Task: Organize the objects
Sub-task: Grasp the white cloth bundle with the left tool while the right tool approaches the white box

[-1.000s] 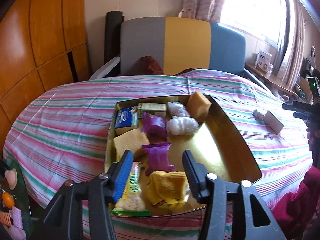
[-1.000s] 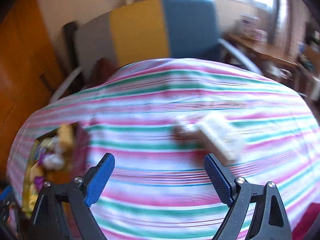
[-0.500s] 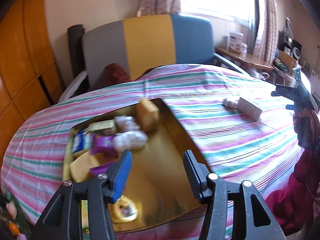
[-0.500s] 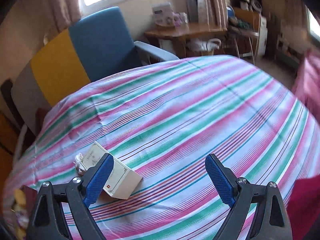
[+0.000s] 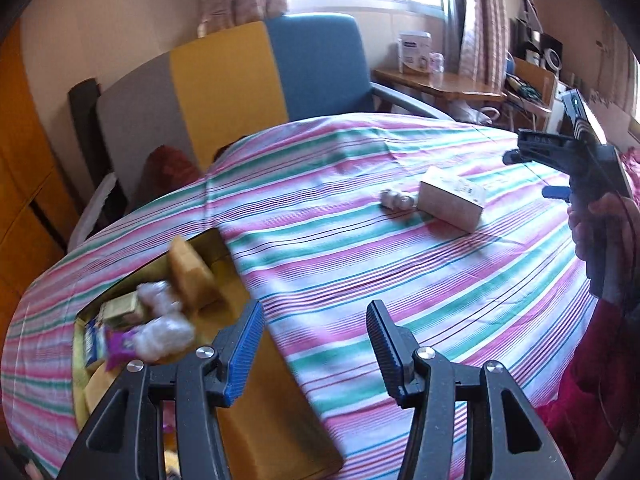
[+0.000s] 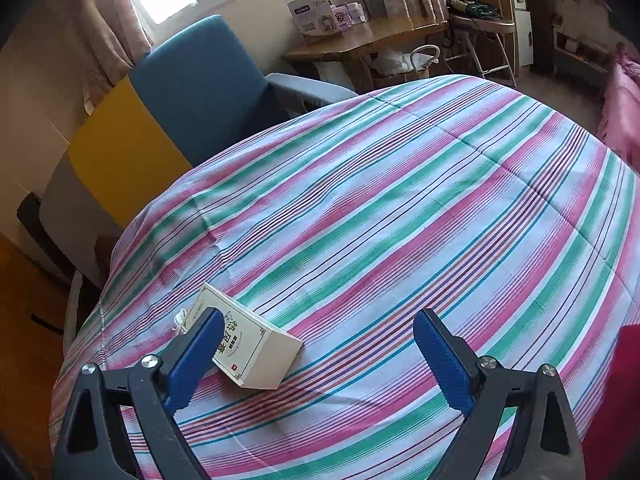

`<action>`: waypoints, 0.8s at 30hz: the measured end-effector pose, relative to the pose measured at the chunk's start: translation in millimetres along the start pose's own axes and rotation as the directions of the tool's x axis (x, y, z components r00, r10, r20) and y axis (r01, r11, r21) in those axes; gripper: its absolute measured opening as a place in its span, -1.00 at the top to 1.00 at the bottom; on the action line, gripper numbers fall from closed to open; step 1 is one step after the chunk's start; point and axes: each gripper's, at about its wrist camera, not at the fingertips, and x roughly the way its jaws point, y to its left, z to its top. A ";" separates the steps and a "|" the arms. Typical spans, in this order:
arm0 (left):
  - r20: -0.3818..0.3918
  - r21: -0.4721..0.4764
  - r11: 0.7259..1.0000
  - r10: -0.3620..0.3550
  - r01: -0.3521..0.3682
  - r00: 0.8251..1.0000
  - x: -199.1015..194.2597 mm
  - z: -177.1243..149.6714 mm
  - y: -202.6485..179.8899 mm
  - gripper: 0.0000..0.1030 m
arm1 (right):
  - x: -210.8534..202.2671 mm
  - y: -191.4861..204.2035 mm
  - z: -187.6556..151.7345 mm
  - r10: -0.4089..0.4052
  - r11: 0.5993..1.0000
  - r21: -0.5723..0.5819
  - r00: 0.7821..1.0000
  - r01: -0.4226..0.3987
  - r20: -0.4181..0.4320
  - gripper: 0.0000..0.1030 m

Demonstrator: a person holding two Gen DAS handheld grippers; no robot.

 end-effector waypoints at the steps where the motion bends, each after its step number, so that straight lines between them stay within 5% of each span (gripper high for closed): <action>1: -0.006 0.007 1.000 -0.009 0.009 1.000 4.3 3.0 -5.6 -0.04 | -0.5 0.0 -0.3 0.005 1.000 0.001 1.000 -0.005 -0.001 -0.87; 10: -0.080 0.011 0.996 -0.092 0.093 0.992 48.8 26.5 -31.0 -0.04 | -3.4 -2.7 -0.7 0.065 0.997 0.032 0.998 -0.064 -0.008 -0.90; 18: -0.135 -0.181 0.953 -0.269 0.243 0.954 111.4 64.5 -30.4 -0.03 | -9.8 -2.6 -2.1 0.118 0.992 0.052 0.993 -0.117 0.000 -0.93; 24: -0.107 -0.187 0.941 -0.303 0.280 0.947 147.8 100.3 -51.0 -0.04 | -5.1 -6.8 -3.0 0.159 0.984 0.089 0.987 -0.156 -0.031 -0.93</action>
